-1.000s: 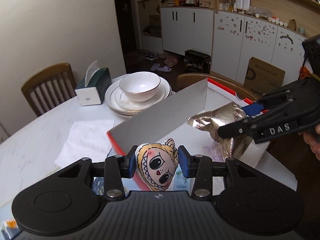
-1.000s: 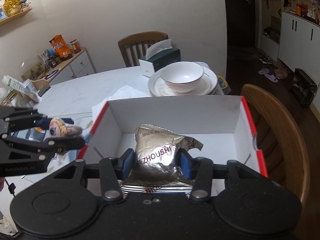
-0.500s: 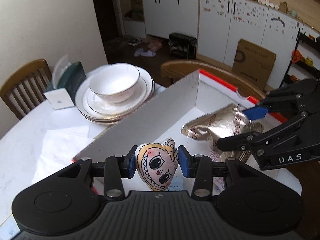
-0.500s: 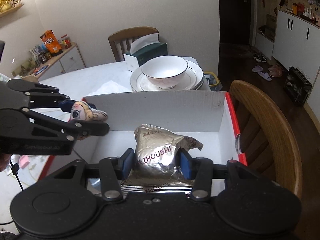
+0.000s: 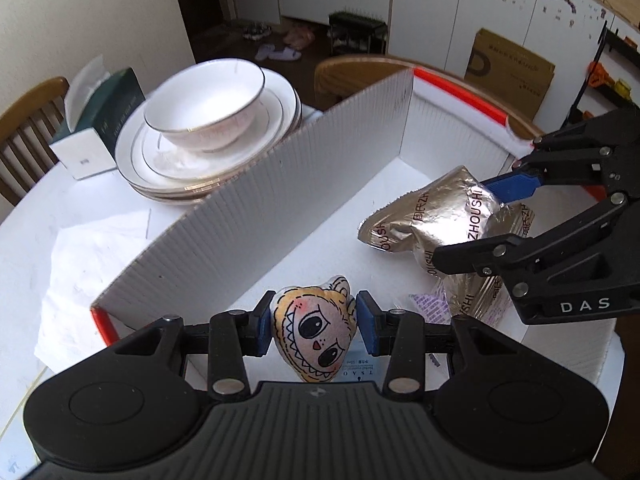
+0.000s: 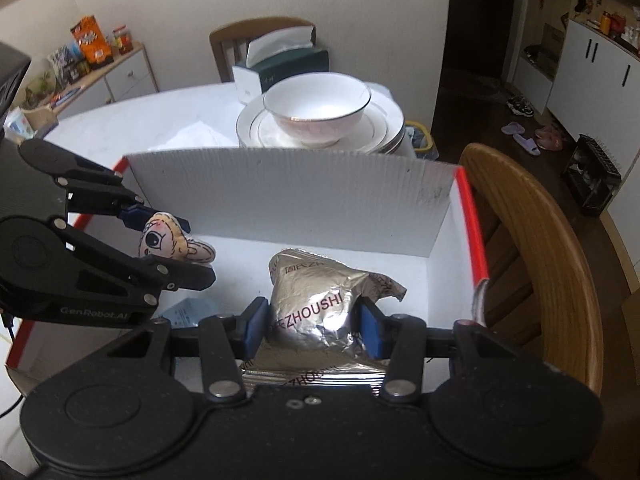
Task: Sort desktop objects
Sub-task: 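Lower the cookie into the box with the left tool while the right tool releases the foil bag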
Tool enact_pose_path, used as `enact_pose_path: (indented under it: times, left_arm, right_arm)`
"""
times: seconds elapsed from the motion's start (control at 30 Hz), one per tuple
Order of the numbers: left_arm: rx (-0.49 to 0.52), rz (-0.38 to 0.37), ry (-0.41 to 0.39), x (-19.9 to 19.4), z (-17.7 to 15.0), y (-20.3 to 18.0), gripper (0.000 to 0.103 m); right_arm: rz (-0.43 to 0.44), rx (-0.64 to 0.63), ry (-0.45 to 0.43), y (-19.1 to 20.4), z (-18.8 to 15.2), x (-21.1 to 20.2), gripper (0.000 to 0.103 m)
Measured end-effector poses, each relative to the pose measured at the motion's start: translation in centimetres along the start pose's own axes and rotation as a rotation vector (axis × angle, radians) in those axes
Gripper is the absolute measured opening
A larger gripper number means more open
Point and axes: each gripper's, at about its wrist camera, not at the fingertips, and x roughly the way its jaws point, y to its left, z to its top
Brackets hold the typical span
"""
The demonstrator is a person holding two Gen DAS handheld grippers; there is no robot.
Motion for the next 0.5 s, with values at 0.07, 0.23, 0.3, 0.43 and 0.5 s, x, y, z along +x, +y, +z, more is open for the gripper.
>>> enact_pose_path:
  times: [0.07, 0.23, 0.3, 0.43, 0.5]
  left_arm:
    - [0.003, -0.004, 0.030, 0.5, 0.0, -0.1, 0.041]
    - [0.014, -0.028, 0.081, 1.4, 0.1, -0.6, 0.041]
    - [0.016, -0.039, 0.091, 1.6, 0.0, -0.8, 0.042]
    - [0.013, -0.044, 0.101, 1.7, -0.1, -0.9, 0.042]
    - [0.004, -0.047, 0.102, 1.7, -0.2, -0.8, 0.042]
  right_arm:
    - [0.007, 0.005, 0.009, -0.2, 0.0, 0.2, 0.047]
    - [0.023, 0.000, 0.028, -0.4, 0.3, 0.4, 0.047]
    - [0.027, 0.002, 0.034, -0.6, 0.5, 0.6, 0.047]
    - [0.029, 0.005, 0.041, -0.7, 0.7, 0.9, 0.048]
    - [0.030, 0.006, 0.043, -0.8, 0.7, 1.0, 0.048]
